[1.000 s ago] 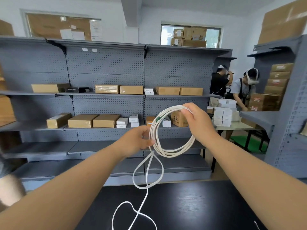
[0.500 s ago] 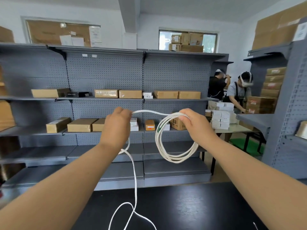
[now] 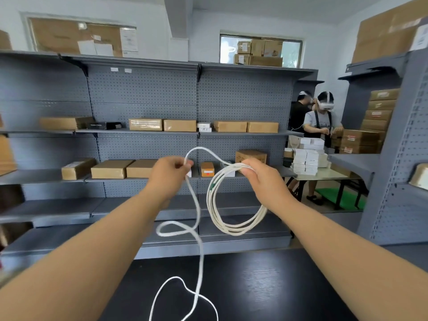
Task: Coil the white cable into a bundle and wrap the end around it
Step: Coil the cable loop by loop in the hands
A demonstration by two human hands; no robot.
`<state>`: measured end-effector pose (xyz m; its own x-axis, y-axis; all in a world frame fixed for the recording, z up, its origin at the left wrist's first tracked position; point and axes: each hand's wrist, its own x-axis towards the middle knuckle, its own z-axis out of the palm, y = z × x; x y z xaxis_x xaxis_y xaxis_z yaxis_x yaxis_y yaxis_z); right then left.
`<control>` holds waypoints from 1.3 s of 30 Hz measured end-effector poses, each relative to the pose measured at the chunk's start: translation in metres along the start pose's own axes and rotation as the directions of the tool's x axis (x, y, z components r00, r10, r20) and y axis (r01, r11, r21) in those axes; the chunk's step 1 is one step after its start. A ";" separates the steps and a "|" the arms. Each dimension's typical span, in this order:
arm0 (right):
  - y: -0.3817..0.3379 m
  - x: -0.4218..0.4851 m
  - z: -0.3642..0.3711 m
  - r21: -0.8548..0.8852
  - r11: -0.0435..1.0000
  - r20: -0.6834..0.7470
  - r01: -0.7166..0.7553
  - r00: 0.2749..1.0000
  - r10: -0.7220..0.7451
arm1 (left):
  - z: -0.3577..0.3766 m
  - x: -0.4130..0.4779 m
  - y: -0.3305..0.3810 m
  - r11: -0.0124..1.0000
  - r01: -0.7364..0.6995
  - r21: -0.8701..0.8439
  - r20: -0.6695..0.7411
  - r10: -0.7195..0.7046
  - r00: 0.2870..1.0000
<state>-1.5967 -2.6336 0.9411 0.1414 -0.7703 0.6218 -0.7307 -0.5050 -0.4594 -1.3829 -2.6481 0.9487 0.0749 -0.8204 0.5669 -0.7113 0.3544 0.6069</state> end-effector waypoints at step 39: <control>0.005 0.008 0.007 0.253 0.963 -0.223 -0.096 0.963 0.155 | 0.041 -0.034 -0.011 0.748 0.349 -0.565 0.418 -0.105 0.902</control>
<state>-1.5943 -2.6455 0.9392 -0.1254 -0.7329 0.6687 -0.5478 -0.5108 -0.6626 -1.4062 -2.6425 0.9003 -0.1501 -0.9650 0.2149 -0.1110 0.2325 0.9662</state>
